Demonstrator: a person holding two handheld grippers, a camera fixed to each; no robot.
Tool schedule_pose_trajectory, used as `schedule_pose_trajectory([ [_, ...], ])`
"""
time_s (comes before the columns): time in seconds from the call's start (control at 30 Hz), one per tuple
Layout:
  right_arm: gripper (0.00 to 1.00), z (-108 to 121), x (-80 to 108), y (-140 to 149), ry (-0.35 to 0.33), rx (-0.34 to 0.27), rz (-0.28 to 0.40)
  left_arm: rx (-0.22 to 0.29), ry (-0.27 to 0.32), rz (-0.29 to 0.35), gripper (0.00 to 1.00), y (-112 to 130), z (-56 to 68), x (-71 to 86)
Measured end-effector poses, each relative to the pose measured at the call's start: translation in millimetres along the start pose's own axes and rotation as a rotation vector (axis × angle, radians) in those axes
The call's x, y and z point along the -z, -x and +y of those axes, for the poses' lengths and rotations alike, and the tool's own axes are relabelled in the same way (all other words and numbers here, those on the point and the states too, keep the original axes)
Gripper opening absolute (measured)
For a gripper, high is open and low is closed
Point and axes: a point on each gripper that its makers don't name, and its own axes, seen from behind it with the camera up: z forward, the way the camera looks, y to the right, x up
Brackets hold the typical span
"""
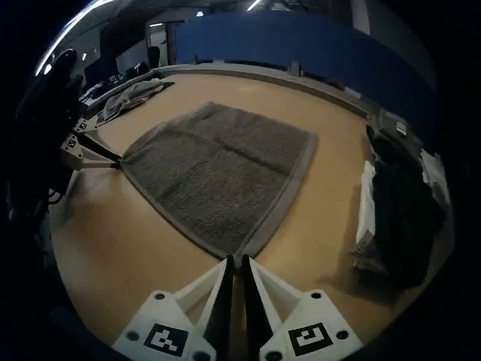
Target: Fold towel
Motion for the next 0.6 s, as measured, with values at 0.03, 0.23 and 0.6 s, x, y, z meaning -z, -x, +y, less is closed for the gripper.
schedule_pose_trajectory([
  [0.03,0.1,0.0,0.2,-0.4,0.0,0.001,0.0,0.001,0.001,0.0,0.08,-0.2,0.0,0.1],
  [0.23,0.09,1.0,3.3,-4.1,0.005,0.006,0.002,0.004,0.001,-0.001,0.08,-1.4,0.0,0.0],
  [0.6,0.08,5.6,14.7,-17.9,0.014,-0.003,0.025,0.013,-0.003,0.017,0.07,-13.5,-3.1,9.2],
])
